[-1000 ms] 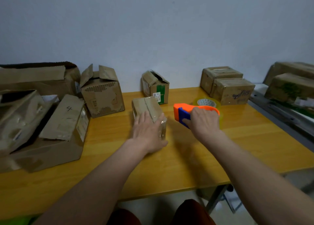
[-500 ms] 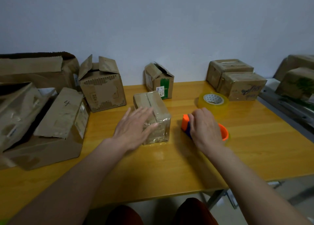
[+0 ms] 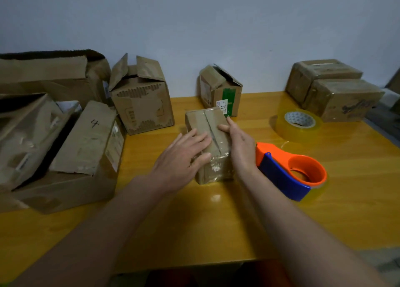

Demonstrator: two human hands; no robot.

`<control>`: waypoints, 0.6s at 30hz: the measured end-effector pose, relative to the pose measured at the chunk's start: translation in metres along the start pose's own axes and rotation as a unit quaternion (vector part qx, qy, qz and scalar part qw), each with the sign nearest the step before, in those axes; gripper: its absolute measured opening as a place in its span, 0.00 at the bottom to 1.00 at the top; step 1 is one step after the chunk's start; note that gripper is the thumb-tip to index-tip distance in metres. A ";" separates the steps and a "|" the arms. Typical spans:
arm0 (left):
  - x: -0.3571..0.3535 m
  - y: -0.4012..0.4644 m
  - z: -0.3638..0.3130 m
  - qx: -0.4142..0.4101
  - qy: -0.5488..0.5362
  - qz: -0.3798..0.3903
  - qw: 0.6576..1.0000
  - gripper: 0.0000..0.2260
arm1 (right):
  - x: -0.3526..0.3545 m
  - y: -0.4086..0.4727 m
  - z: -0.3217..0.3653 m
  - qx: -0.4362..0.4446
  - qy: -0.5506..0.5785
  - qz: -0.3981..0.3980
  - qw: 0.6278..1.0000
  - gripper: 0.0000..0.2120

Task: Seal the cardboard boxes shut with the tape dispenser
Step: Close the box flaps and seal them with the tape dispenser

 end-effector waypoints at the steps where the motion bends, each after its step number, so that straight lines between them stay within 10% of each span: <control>1: -0.001 0.000 -0.001 -0.003 -0.005 -0.012 1.000 0.25 | 0.003 -0.002 -0.005 0.025 0.020 -0.034 0.999 0.20; 10: -0.018 0.005 0.005 0.006 -0.023 -0.017 1.000 0.43 | 0.009 -0.003 -0.013 0.237 -0.092 -0.048 0.966 0.24; 18: 0.006 -0.014 -0.012 -0.001 0.147 -0.069 0.987 0.41 | 0.015 0.010 -0.007 0.026 -0.150 0.112 0.982 0.18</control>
Point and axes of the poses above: each hand's wrist, its own y-axis towards the middle knuckle, its own x-axis out of the back of the hand, z = x × y, the point moved 7 cm from there along y, towards the middle knuckle, and after that the axes turned 13 degrees about y, right-handed, at the moved point
